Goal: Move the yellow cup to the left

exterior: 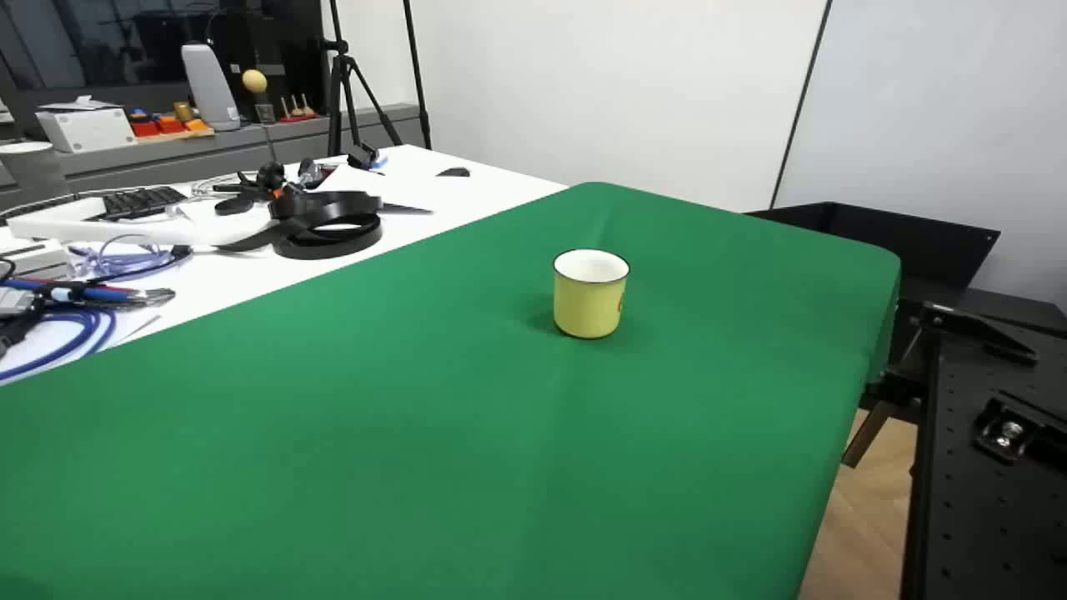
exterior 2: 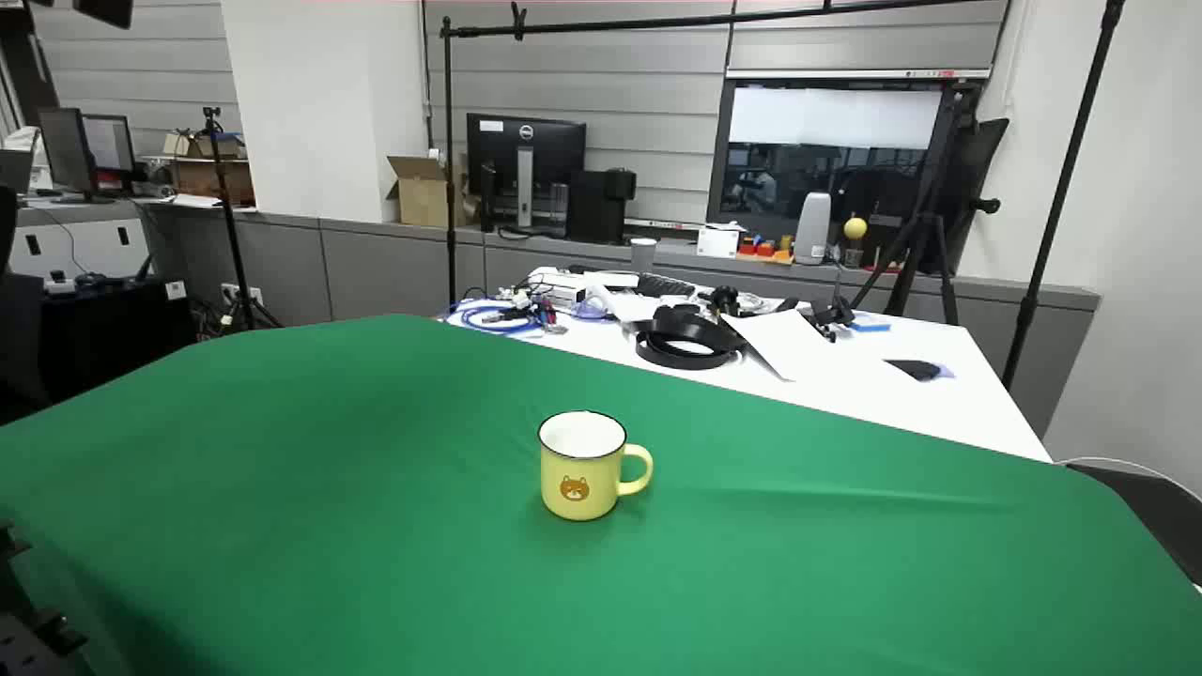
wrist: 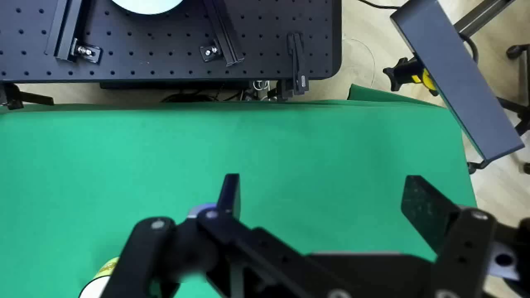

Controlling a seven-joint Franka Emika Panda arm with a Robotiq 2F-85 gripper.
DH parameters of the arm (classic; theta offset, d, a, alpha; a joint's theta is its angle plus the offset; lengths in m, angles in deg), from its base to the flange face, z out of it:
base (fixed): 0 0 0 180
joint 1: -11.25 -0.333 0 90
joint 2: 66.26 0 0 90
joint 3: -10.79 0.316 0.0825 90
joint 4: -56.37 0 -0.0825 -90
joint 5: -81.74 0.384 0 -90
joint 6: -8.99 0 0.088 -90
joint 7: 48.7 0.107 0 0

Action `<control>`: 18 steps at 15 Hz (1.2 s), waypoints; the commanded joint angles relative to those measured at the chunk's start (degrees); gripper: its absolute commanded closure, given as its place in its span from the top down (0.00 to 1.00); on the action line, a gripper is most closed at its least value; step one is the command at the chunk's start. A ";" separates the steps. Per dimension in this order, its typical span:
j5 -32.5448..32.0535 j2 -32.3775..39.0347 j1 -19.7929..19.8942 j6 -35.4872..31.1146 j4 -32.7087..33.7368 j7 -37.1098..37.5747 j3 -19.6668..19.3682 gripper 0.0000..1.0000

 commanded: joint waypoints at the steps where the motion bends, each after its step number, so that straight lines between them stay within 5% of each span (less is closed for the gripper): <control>1: 0.47 0.02 1.16 0.28 0.14 -0.58 0.86 1.00; 12: -1.02 0.91 2.10 -1.92 0.51 -0.93 0.90 1.00; 15: -3.89 2.84 4.81 -8.76 1.01 -1.70 0.17 1.00; 18: -8.10 6.23 8.11 -22.71 0.35 -3.58 -1.41 1.00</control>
